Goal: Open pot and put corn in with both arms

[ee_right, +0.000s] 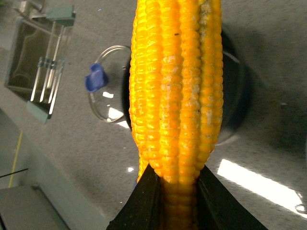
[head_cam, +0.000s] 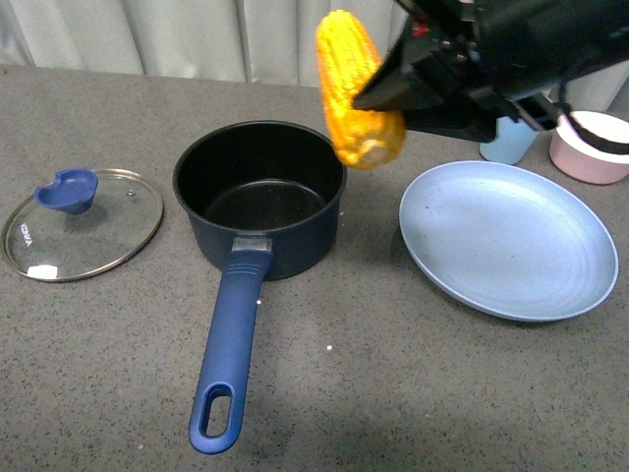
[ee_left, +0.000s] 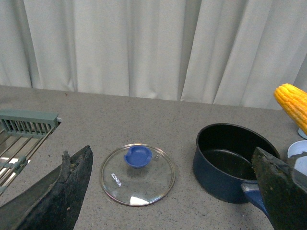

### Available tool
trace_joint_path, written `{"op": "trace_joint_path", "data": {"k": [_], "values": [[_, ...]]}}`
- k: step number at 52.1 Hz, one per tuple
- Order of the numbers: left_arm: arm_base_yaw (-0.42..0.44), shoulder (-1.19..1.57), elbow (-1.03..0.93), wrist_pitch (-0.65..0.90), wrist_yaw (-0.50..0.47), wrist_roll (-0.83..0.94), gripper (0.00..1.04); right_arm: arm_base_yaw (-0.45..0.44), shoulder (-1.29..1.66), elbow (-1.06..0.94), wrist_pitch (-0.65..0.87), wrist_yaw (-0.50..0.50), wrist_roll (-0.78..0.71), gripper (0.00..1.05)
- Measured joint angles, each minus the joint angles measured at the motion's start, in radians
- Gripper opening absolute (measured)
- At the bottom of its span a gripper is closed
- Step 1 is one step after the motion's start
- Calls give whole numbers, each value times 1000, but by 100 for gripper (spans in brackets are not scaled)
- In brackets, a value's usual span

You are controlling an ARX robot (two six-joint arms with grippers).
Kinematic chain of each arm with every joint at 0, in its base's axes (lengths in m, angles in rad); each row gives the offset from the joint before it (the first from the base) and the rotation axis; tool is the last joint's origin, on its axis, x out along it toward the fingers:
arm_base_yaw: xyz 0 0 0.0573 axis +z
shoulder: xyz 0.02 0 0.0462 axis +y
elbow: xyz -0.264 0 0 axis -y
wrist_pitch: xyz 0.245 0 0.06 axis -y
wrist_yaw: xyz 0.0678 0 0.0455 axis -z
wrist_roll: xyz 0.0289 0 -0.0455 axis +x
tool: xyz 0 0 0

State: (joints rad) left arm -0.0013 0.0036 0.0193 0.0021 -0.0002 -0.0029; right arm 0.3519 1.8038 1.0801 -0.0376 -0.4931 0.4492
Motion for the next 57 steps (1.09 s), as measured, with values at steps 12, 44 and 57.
{"op": "trace_joint_path", "data": {"k": [12,44,57], "values": [[0,0,0,0,0,0,98,82,120,117,2,-35,74,13],[0,0,0,0,0,0,98,96,276,252,-55,-66,136,45],[0,0,0,0,0,0,98,92,269,242,-26,-53,134,93]]}}
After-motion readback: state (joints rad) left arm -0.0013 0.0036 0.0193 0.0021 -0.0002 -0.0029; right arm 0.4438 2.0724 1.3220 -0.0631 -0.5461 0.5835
